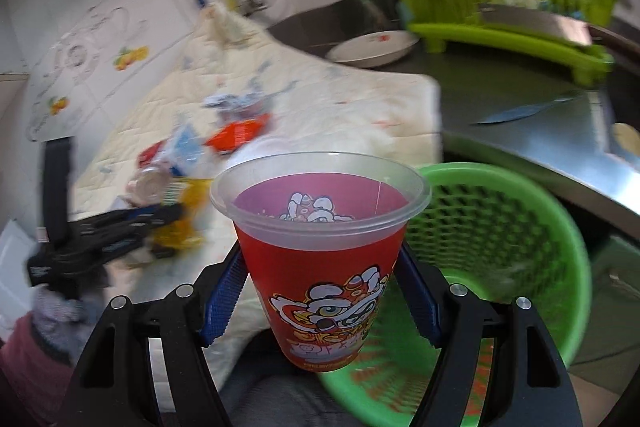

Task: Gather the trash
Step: 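Drop the yellow bag into the basket with left while right releases the red cup into it, then move both grippers back from the basket toward the trash on the cloth, then grasp the white paper cup with left while right grasps the black glue box, then carry the black box into the basket and open right while left carries the paper cup over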

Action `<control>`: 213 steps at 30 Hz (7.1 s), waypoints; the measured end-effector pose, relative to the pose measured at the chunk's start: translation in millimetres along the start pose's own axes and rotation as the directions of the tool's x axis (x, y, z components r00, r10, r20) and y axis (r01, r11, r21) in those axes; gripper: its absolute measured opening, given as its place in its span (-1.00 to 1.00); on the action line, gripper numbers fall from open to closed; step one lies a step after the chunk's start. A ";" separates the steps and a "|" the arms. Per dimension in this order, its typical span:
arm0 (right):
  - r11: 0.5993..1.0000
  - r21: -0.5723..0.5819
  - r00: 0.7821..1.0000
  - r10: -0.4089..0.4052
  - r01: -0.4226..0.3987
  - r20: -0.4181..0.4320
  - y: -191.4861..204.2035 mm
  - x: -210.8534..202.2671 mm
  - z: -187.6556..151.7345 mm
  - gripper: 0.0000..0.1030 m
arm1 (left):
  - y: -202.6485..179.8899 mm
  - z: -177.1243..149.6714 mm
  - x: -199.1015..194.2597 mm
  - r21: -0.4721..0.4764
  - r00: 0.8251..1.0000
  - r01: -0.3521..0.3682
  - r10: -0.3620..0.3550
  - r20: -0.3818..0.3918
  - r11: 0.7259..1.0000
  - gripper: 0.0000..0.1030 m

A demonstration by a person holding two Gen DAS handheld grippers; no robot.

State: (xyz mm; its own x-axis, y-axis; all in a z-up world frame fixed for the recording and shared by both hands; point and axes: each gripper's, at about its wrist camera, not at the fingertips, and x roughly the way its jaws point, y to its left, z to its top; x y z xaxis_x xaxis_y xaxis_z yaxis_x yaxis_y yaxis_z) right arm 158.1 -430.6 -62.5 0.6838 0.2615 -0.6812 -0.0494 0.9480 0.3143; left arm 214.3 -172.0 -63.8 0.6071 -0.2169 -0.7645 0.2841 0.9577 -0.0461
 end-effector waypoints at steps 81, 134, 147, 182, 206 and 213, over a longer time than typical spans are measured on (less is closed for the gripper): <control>0.962 0.030 0.947 -0.260 0.270 -0.187 -10.9 13.9 -40.0 0.42 | 1.3 -50.9 -78.2 -0.014 0.959 0.267 -0.264 0.099 0.964 0.11; 0.990 -0.130 0.988 0.027 -0.047 -0.151 156.3 59.5 -16.9 0.42 | 86.0 -54.5 -31.4 0.382 0.999 0.033 -0.021 -0.036 0.924 0.58; 0.989 -0.135 0.985 0.034 -0.057 -0.169 158.7 67.3 -17.7 0.42 | 89.1 -55.2 -16.7 0.429 0.997 0.026 0.008 -0.078 0.903 0.65; 0.940 -0.334 0.975 -0.009 -0.067 -0.220 239.6 163.9 -3.7 -0.03 | 123.7 -99.2 -95.9 0.135 0.993 0.064 -0.077 0.093 0.989 0.21; 0.951 -0.304 0.984 -0.006 -0.050 -0.179 209.8 128.3 -18.3 -0.17 | 102.9 -97.3 -96.7 0.145 0.987 0.105 -0.121 0.103 0.984 0.21; 0.966 -0.256 0.992 0.006 -0.038 -0.127 186.7 95.1 -22.1 -0.17 | 85.1 -92.1 -95.0 0.164 0.983 0.133 -0.151 0.100 0.977 0.21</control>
State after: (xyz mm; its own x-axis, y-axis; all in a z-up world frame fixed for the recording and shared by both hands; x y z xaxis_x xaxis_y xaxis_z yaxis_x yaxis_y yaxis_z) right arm 197.8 -224.7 -83.2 0.5858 0.2877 -0.7576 -0.2602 0.9521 0.1605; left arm 112.5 -52.5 -54.3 0.6287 -0.3768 -0.6803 0.4805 0.8760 -0.0411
